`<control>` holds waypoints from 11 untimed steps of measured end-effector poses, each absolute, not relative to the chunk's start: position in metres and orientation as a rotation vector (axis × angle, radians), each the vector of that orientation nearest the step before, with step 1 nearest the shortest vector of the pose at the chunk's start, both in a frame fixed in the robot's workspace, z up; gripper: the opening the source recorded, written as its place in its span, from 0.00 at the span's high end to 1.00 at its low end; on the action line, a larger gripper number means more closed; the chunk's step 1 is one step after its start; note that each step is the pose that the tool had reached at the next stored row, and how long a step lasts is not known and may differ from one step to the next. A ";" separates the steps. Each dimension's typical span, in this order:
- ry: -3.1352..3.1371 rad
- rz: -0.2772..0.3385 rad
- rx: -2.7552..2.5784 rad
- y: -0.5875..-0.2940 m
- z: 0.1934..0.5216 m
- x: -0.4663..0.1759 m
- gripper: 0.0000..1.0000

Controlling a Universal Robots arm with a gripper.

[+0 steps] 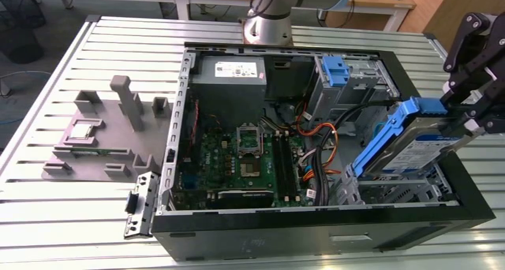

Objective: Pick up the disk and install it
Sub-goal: 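Insert the disk into the insertion slot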

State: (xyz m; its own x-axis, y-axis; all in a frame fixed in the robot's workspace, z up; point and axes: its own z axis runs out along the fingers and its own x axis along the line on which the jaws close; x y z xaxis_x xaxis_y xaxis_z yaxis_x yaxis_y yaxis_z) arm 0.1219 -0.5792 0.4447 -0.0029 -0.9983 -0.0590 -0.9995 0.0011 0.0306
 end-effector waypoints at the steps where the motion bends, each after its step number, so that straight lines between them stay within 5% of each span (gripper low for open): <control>1: 2.208 0.099 -2.204 -0.579 0.443 0.122 0.65; 11: 2.208 0.099 -2.204 -0.579 0.437 0.122 0.65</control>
